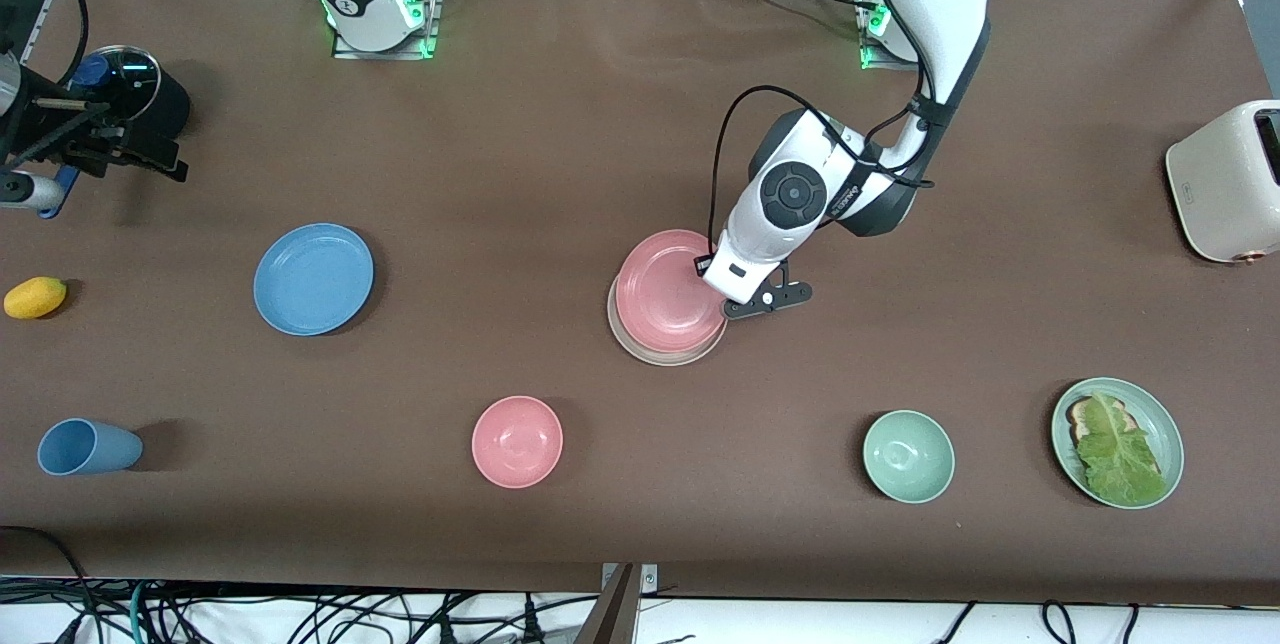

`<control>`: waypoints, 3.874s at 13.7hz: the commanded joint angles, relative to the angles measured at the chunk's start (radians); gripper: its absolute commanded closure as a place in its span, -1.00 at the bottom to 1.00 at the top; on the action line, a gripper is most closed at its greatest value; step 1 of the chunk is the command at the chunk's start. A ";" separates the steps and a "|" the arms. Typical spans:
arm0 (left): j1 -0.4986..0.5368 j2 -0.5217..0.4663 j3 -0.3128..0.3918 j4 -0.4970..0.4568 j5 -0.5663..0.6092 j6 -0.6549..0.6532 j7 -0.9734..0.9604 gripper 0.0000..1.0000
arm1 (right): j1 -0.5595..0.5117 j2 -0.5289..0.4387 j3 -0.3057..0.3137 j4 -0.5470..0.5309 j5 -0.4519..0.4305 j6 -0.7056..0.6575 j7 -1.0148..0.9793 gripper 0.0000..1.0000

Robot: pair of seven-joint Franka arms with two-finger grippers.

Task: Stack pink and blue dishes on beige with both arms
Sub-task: 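Open the left gripper to release the pink plate, then grasp the blue plate rim with the right gripper while the left gripper withdraws, then carry the blue plate with the right gripper onto the pink plate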

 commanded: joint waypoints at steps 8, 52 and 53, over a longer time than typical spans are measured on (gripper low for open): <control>-0.013 0.045 0.011 0.021 0.032 0.072 -0.018 0.10 | -0.042 0.111 -0.058 -0.015 -0.013 0.051 -0.018 -1.00; 0.445 -0.169 0.244 0.150 0.013 -0.424 1.050 -0.99 | 0.067 0.502 -0.117 0.123 0.412 0.113 -0.232 1.00; 0.440 -0.184 0.239 0.167 0.013 -0.459 1.019 -0.99 | 0.099 0.502 -0.116 0.151 0.410 0.111 -0.192 1.00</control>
